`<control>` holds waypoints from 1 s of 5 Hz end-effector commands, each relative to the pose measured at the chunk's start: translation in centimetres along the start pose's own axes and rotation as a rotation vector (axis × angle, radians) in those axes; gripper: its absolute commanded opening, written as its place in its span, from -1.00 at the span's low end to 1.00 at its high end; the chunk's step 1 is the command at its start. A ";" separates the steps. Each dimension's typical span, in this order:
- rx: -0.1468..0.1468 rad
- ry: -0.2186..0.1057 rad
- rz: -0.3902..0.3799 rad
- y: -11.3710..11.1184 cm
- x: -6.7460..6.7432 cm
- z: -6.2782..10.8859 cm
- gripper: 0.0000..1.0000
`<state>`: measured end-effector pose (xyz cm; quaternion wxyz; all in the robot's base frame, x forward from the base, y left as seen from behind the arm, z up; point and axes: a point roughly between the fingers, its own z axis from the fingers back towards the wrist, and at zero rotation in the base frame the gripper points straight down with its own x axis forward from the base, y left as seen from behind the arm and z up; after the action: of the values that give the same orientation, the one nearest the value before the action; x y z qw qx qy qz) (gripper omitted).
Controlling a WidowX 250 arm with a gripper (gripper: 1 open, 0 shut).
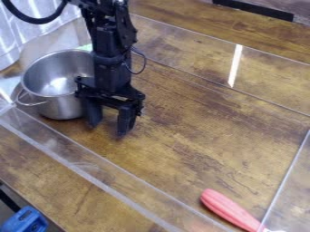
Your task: Put the green object in the silver pot
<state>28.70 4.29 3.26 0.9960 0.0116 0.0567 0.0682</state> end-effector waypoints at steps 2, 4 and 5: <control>-0.004 -0.039 0.025 0.8 0.3 0.8 -1.00; -0.006 -0.046 0.025 0.8 0.4 0.8 -1.00; -0.007 -0.049 0.025 0.8 0.4 0.8 -1.00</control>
<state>28.93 4.32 3.22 0.9965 0.0106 0.0474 0.0674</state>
